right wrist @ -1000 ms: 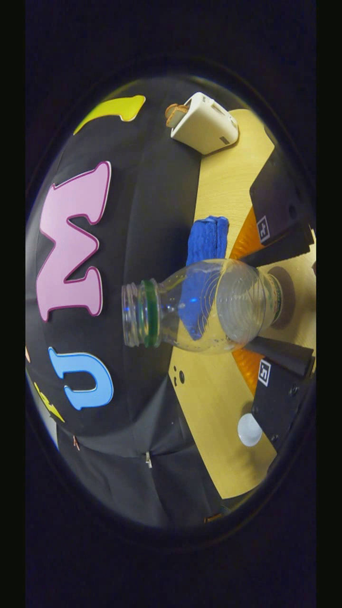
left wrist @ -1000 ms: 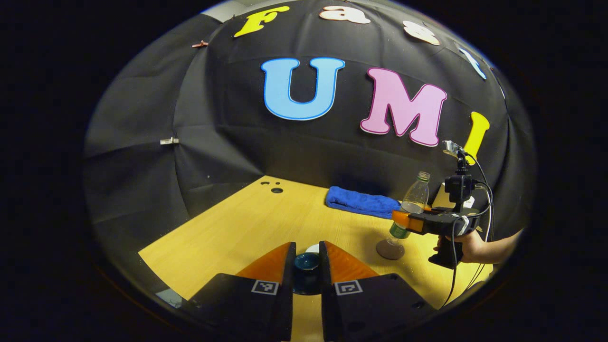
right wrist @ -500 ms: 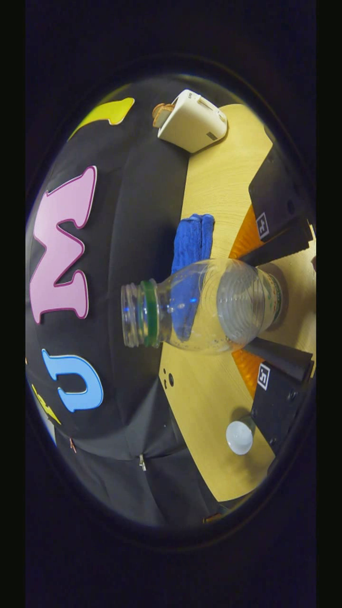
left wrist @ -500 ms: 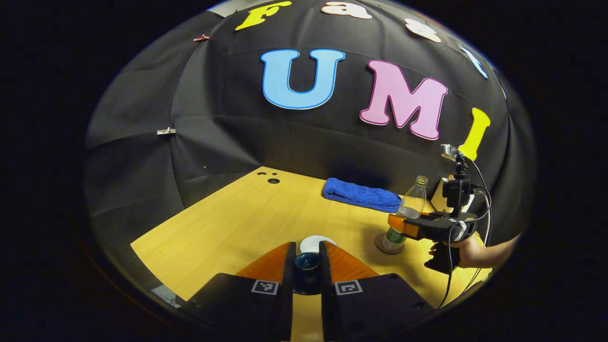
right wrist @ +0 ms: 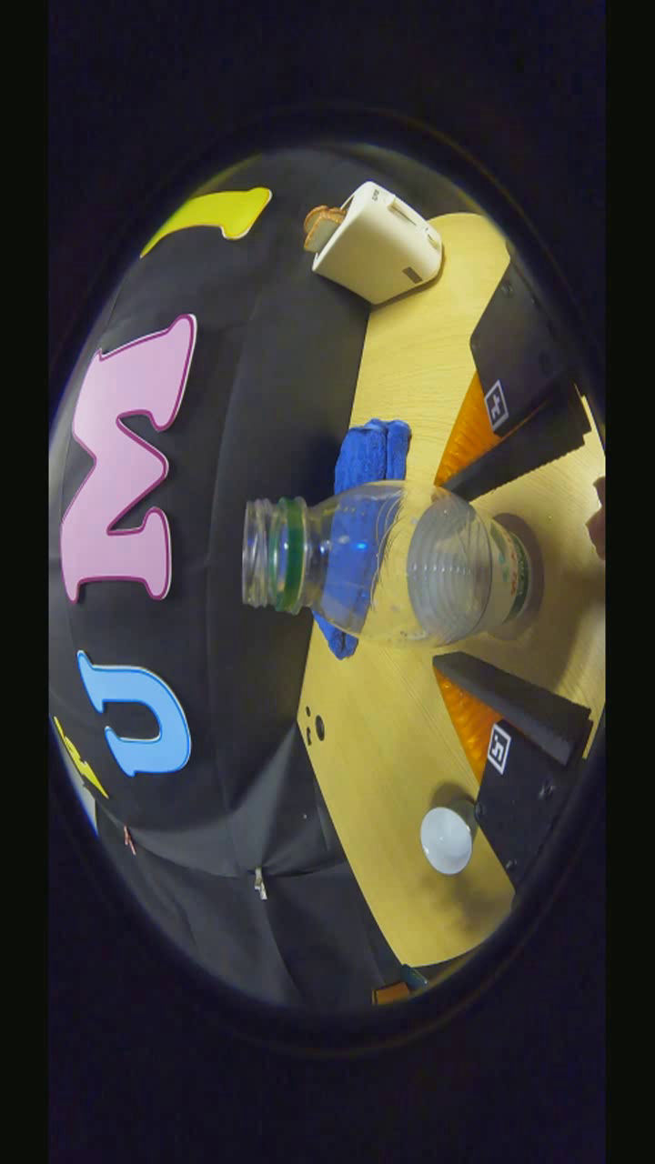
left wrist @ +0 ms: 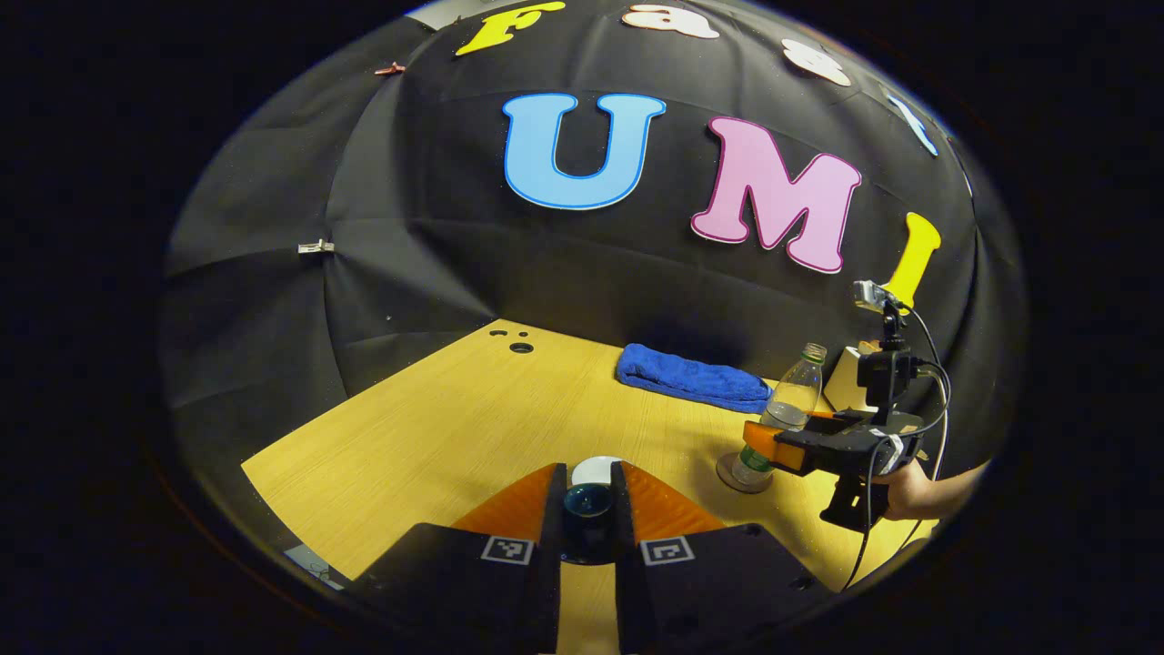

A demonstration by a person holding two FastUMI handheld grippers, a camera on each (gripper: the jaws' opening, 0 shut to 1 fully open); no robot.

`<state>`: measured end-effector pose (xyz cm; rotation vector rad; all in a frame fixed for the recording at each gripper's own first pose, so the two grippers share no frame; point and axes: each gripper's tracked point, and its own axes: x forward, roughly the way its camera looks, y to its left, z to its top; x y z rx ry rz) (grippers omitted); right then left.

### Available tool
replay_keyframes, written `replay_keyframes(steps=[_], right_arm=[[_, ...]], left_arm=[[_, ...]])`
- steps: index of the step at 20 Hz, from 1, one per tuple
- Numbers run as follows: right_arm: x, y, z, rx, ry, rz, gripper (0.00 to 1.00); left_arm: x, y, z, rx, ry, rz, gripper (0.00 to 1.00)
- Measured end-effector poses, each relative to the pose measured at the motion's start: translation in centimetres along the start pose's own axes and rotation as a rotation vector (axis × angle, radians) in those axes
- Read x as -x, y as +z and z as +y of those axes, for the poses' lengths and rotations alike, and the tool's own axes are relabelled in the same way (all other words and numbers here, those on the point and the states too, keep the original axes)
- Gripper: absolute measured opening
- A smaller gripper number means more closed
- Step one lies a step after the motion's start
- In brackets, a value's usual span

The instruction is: Open the teacup lid with one hand, grasp the water bottle and pour water into the teacup with the other hand; after pouring, place the water bottle on the coaster and then close the teacup lid.

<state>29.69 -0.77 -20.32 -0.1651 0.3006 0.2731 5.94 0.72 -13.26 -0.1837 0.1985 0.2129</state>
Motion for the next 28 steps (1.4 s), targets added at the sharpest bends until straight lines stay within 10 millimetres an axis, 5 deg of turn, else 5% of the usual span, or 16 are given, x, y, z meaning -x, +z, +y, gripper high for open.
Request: replay_keyframes(steps=[6,10,16,21,28], right_arm=[[3.3,-3.4,-0.3,-0.017,-0.029,0.056,0.99],[7.1,-5.3,-0.1,-0.027,-0.033,0.078,0.99],[11.5,-3.1,0.8,-0.006,-0.001,0.032,0.99],[13.8,-3.1,2.1,-0.007,0.036,0.041,0.99],[14.1,-3.8,4.2,-0.019,0.082,0.055,0.99]], left_arm=[[-1.7,0.2,0.0,0.028,0.002,-0.013,0.25],[-5.1,0.8,-0.4,0.022,-0.001,-0.034,0.31],[-10.9,-2.5,-1.6,-0.032,-0.005,-0.041,0.28],[-13.1,-4.8,-1.7,-0.091,0.003,-0.041,0.28],[-14.4,-6.0,-2.3,-0.146,-0.024,-0.035,0.30]])
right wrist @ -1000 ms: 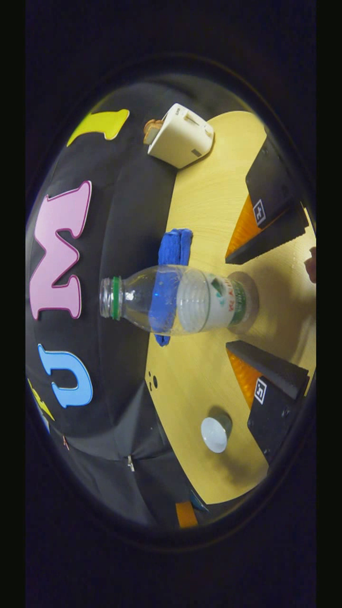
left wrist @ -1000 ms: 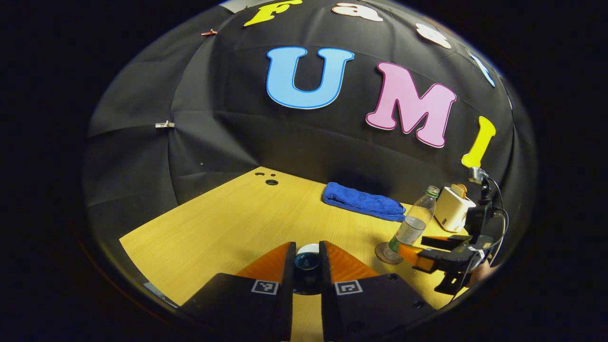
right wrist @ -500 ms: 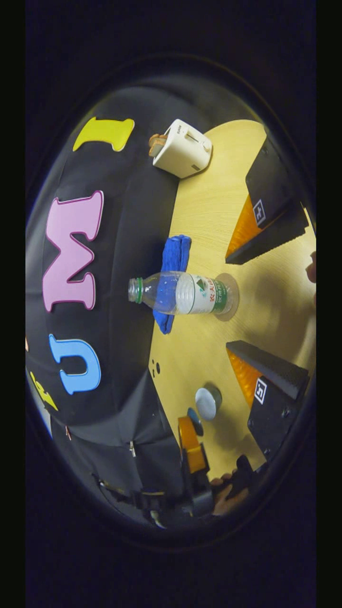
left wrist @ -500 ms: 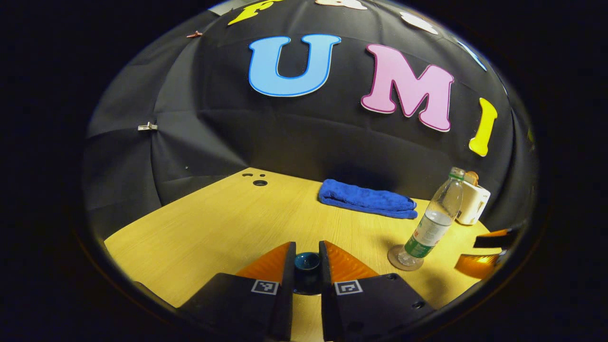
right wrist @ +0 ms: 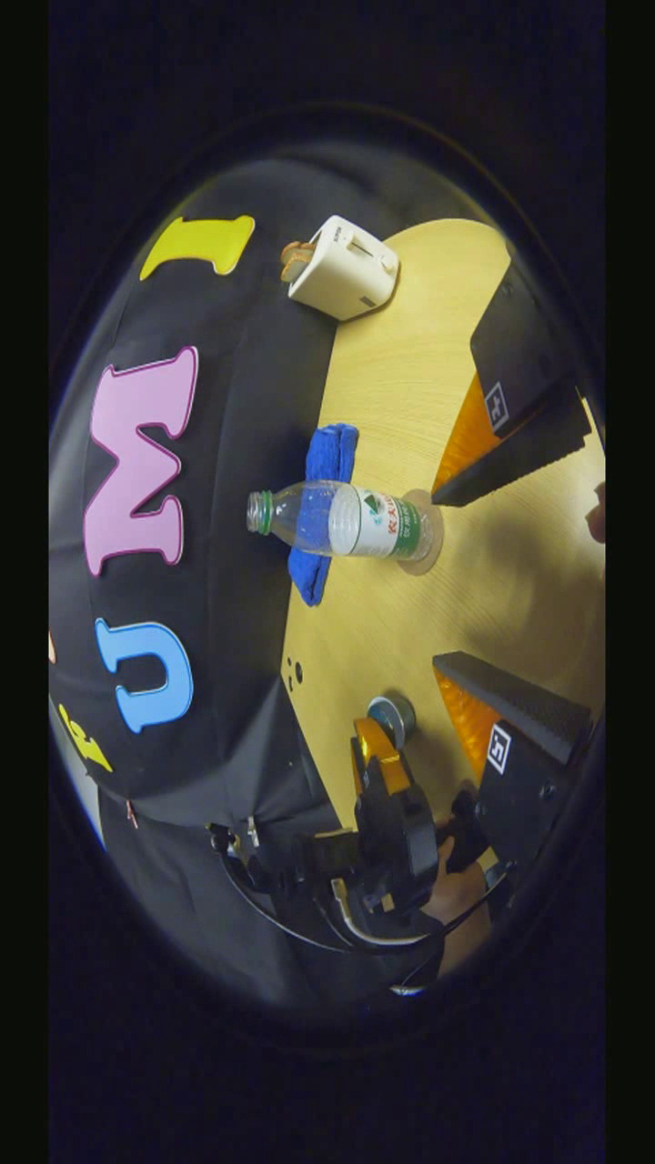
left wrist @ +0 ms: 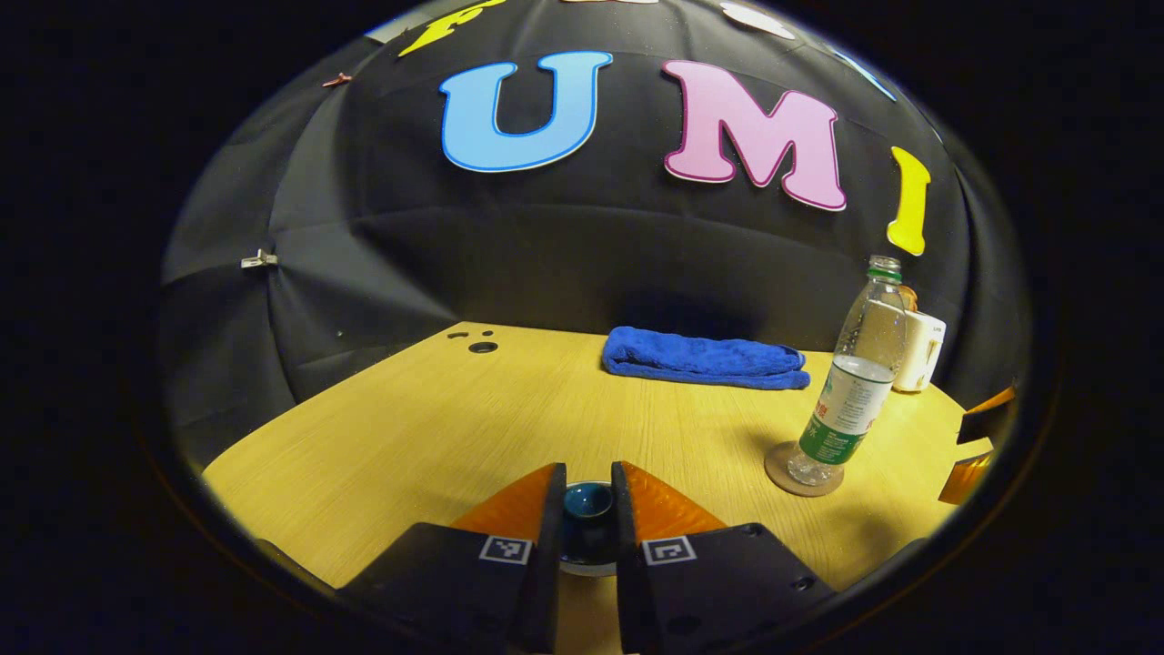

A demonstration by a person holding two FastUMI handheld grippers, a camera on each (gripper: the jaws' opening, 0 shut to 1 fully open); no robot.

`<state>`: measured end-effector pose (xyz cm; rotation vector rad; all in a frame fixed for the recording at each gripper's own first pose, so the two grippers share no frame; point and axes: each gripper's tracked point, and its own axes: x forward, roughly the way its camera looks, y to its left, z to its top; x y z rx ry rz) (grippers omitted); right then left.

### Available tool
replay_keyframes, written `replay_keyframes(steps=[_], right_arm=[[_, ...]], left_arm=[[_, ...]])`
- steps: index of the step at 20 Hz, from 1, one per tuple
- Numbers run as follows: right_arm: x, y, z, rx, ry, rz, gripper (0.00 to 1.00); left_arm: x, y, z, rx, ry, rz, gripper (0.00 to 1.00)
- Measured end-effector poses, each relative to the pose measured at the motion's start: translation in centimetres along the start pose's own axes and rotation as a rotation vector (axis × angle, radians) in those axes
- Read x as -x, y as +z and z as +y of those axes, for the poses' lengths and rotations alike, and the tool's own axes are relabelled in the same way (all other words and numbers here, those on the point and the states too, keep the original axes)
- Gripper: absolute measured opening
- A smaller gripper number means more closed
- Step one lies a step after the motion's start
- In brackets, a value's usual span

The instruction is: Open the teacup lid with one hand, grasp the water bottle and pour water into the teacup with the other hand; after pouring, place the water bottle on the coaster and then close the teacup lid.

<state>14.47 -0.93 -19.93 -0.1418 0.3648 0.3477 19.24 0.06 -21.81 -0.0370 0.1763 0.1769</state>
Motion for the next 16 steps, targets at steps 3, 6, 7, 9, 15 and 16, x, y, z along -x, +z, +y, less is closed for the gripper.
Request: replay_keyframes(steps=[3,6,7,9,15,16], right_arm=[[0.0,-0.5,-0.3,0.006,-0.008,0.012,0.99],[0.1,-0.7,-0.3,-0.004,-0.010,0.018,0.99],[0.3,-0.6,-0.4,-0.002,-0.013,0.016,0.99],[0.5,-0.5,-0.6,0.001,-0.018,0.010,0.99],[2.4,2.1,-1.7,-0.006,-0.046,-0.034,0.99],[2.9,2.8,-2.1,-0.007,-0.055,-0.045,0.99]], left_arm=[[-0.1,-0.6,-0.5,0.006,-0.010,0.013,0.27],[0.1,-0.7,-0.7,-0.005,-0.014,0.008,0.31],[0.0,-0.7,-0.5,-0.004,-0.011,0.008,0.37],[0.5,-0.5,-0.1,-0.002,0.000,0.007,0.50],[5.5,2.5,1.6,-0.022,0.030,-0.006,0.91],[6.9,3.3,1.7,-0.025,0.033,-0.009,0.94]])
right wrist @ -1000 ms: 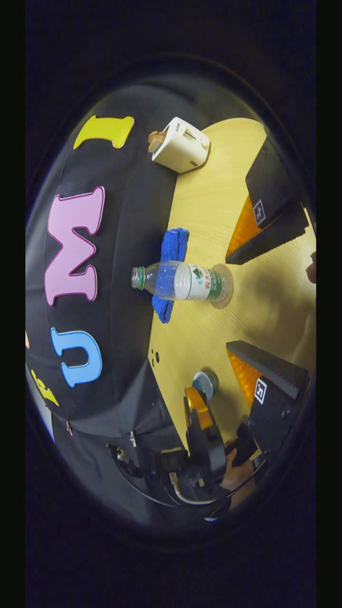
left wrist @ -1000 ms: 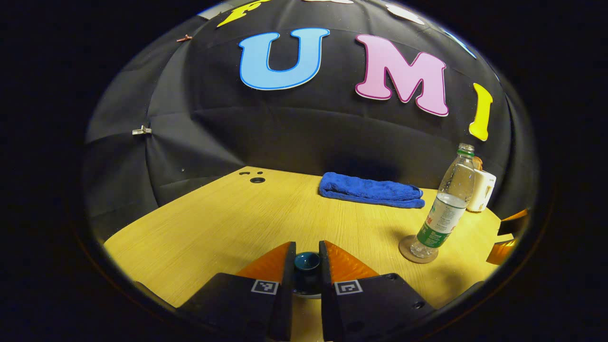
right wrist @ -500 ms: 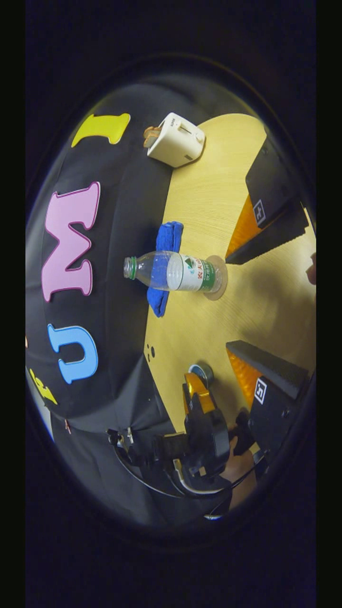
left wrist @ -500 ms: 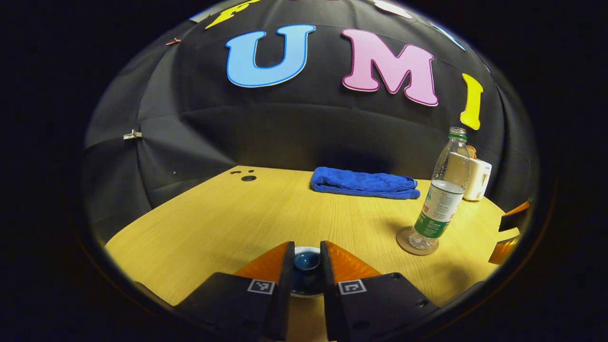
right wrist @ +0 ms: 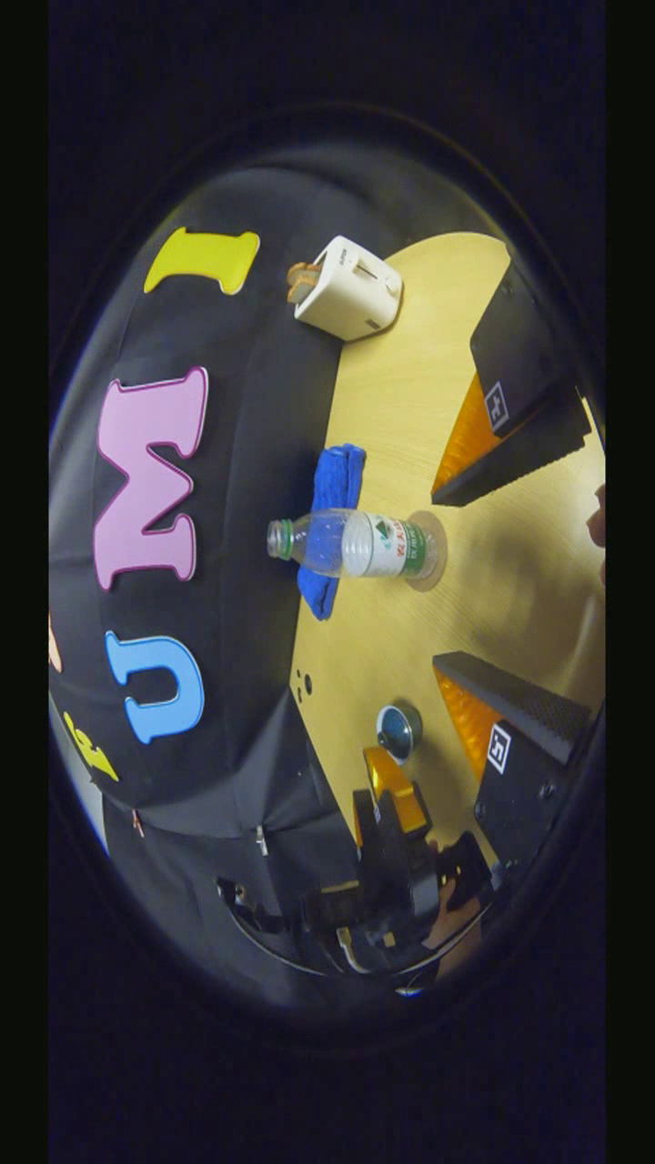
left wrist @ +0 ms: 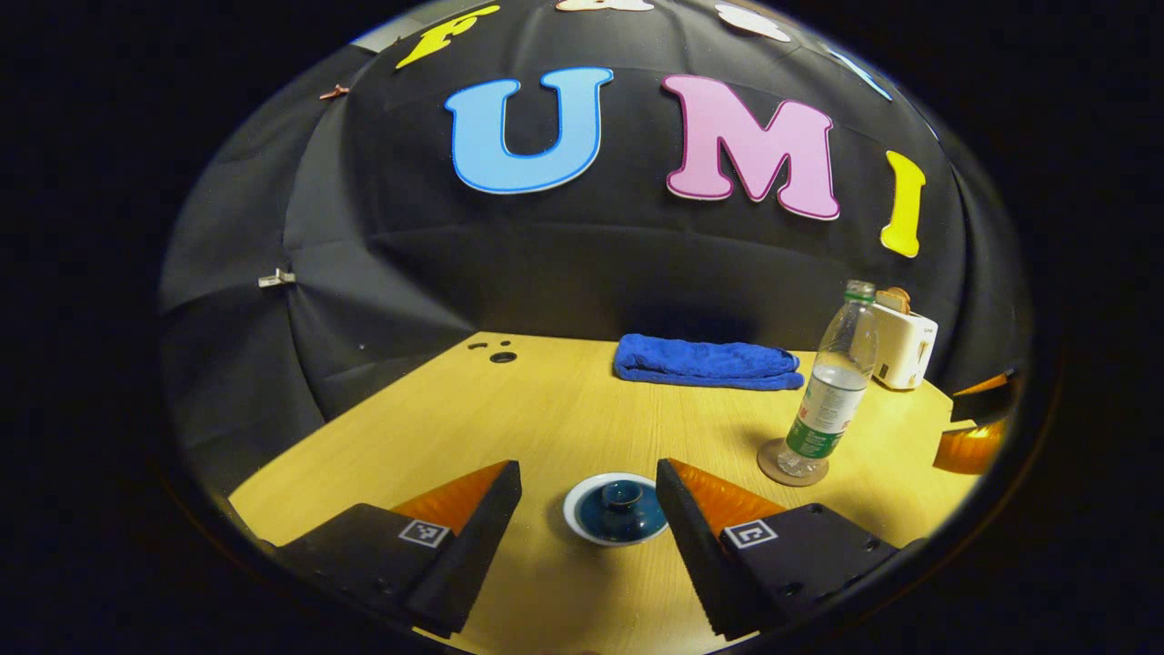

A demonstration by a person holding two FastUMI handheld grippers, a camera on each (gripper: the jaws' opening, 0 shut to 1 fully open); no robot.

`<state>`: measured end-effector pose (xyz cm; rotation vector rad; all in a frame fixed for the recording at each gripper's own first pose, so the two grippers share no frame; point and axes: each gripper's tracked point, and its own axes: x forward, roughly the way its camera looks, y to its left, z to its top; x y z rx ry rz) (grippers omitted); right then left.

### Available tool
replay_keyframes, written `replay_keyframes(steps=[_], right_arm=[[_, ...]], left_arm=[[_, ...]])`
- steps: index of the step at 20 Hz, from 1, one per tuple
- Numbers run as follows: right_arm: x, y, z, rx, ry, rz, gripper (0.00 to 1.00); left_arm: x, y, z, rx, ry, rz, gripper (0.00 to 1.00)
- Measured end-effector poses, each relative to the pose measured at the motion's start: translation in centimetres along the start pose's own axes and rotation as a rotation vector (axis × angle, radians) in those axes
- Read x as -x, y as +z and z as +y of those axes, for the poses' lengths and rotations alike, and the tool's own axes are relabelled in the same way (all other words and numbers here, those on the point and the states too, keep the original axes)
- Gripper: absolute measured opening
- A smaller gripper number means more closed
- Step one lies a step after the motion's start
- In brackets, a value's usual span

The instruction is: Open the teacup lid with one hand, grasp the water bottle and pour water into the teacup with the other hand; after pouring, place the water bottle on the coaster and then close the teacup lid.

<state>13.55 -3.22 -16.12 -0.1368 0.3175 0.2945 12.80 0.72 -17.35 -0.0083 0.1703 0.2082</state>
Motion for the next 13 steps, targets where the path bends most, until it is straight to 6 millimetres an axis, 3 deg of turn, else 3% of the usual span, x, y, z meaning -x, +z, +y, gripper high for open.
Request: replay_keyframes(steps=[8,12,13], right_arm=[[5.9,4.1,-2.3,-0.060,-0.075,-0.072,0.99],[8.7,5.3,-2.7,-0.072,-0.119,-0.118,1.00],[9.4,5.8,-2.6,-0.078,-0.129,-0.129,0.99]], left_arm=[[10.8,8.3,-0.3,-0.030,0.041,-0.053,0.94],[13.7,11.5,-1.4,-0.021,0.052,-0.100,0.98],[14.1,12.1,-2.1,-0.013,0.033,-0.106,0.94]])
